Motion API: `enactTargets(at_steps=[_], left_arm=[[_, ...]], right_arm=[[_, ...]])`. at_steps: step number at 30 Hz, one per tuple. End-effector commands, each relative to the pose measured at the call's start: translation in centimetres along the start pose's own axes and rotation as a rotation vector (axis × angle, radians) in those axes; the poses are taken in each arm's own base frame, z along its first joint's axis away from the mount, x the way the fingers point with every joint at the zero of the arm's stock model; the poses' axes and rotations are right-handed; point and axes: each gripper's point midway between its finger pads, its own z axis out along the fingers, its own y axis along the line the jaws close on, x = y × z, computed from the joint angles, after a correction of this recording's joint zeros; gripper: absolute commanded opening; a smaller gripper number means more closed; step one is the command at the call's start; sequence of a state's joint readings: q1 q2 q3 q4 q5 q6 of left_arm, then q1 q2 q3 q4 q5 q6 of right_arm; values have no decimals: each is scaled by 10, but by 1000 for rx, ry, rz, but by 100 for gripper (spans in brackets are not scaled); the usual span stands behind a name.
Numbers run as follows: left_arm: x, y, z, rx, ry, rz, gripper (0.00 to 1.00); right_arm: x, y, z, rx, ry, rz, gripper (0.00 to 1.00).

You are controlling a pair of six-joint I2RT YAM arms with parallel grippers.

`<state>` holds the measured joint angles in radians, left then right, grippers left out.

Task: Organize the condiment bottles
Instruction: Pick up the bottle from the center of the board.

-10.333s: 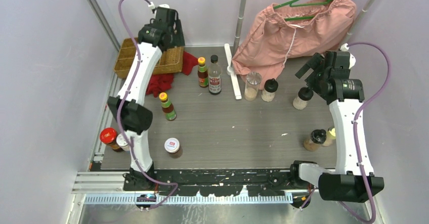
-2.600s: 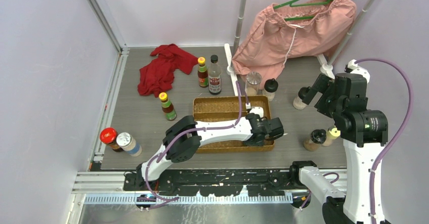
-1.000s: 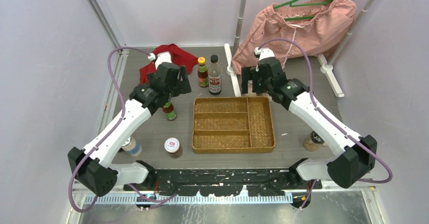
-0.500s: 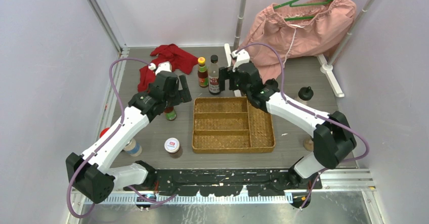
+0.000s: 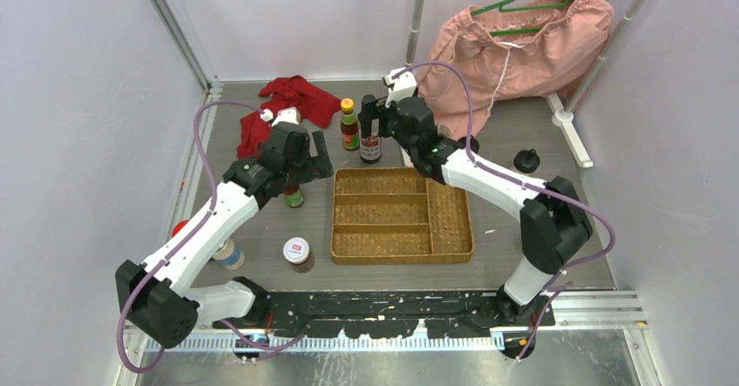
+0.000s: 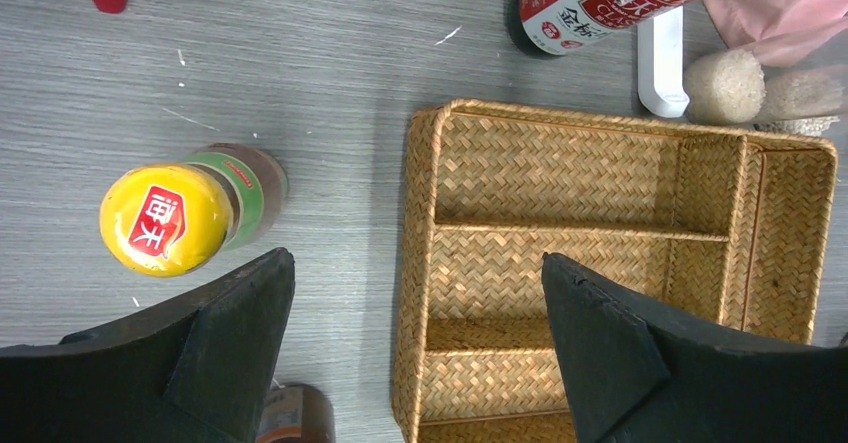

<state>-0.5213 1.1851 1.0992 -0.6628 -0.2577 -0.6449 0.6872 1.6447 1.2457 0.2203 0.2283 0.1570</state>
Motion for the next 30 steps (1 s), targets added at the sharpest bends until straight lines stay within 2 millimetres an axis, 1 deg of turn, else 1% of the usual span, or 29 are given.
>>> enactTargets(at_steps=[1, 4, 7, 10, 14, 19, 23, 26, 29, 30], left_arm=[[-6, -8, -9, 50, -16, 11, 93], [-10, -7, -20, 60, -31, 13, 93], [-16, -7, -30, 65, -47, 17, 93], [-19, -6, -34, 66, -59, 21, 92], [-16, -4, -30, 55, -47, 32, 92], [-10, -4, -23, 52, -31, 38, 92], [-7, -3, -17, 47, -19, 47, 92], [-5, -3, -15, 45, -16, 50, 92], [-2, -2, -13, 43, -12, 52, 92], [-2, -2, -12, 44, -10, 52, 92]], right_arm=[[-19, 2, 16, 14, -99, -5, 93], [-11, 2, 26, 18, -103, -11, 92], [-9, 2, 33, 23, -118, -9, 90], [-12, 3, 39, 23, -135, -6, 89], [-14, 3, 46, 29, -148, -11, 86], [-18, 3, 51, 41, -167, -13, 82], [-15, 1, 56, 52, -159, -24, 70], [-12, 1, 58, 54, -152, -29, 67], [-8, 1, 60, 55, -142, -31, 60], [-6, 1, 61, 56, -138, -32, 59]])
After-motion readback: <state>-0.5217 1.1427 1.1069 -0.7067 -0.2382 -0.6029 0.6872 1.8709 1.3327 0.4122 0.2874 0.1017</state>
